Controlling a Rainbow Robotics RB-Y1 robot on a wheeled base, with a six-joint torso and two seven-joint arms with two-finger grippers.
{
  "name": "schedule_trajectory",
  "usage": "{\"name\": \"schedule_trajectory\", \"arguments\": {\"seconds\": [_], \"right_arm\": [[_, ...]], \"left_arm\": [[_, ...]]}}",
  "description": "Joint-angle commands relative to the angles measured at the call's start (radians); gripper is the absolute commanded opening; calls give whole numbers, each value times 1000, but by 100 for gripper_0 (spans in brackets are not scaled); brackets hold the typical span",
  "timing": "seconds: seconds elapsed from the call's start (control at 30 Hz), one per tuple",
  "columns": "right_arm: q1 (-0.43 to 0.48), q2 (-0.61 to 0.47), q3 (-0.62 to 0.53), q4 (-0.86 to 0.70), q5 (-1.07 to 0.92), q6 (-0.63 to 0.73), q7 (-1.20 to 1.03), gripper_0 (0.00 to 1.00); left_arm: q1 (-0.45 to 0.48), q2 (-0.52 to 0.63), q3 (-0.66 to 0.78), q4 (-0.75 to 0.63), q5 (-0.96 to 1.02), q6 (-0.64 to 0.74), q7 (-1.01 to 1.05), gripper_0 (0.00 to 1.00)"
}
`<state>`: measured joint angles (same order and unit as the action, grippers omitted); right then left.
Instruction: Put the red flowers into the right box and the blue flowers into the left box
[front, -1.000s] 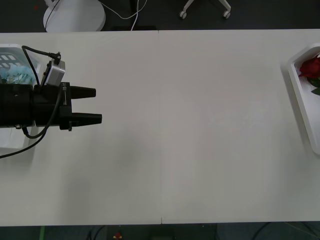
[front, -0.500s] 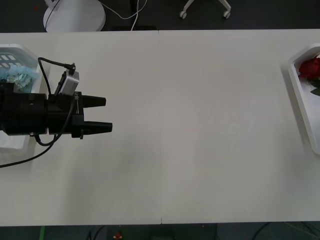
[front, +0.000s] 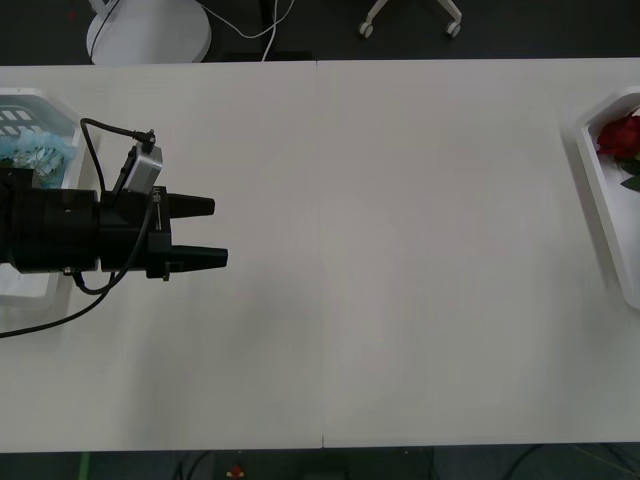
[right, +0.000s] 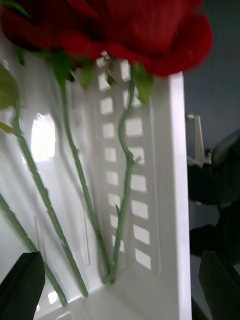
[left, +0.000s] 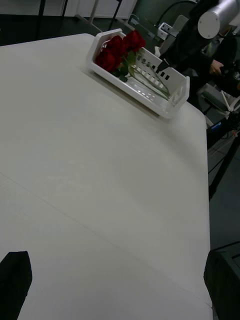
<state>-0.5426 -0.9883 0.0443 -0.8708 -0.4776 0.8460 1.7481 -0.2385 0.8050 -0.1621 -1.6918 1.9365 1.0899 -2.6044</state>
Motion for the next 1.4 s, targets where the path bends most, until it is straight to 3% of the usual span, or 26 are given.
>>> {"name": "schedule_trajectory", "arguments": {"seconds": [0.03,0.67,0.93,1.23,1.4], "right_arm": [[-34,-35,-12,-148,-134,59,142,89],[-34,-108,115,-708,-882,347,717,89],[-36,-110,146,-723,-1228,372,942,89],[-129,-115,252,-740,-1354,374,957,89],[-139,-110,262,-740,-1372,383,957,89]], "left_arm": [[22,11,-8,-35,15,-10,-40,100],[22,11,-8,-35,15,-10,-40,100],[22,11,-8,-35,15,-10,-40,100],[22,11,-8,-35,15,-10,-40,100],[22,11,-8,-35,15,-10,-40,100]]}}
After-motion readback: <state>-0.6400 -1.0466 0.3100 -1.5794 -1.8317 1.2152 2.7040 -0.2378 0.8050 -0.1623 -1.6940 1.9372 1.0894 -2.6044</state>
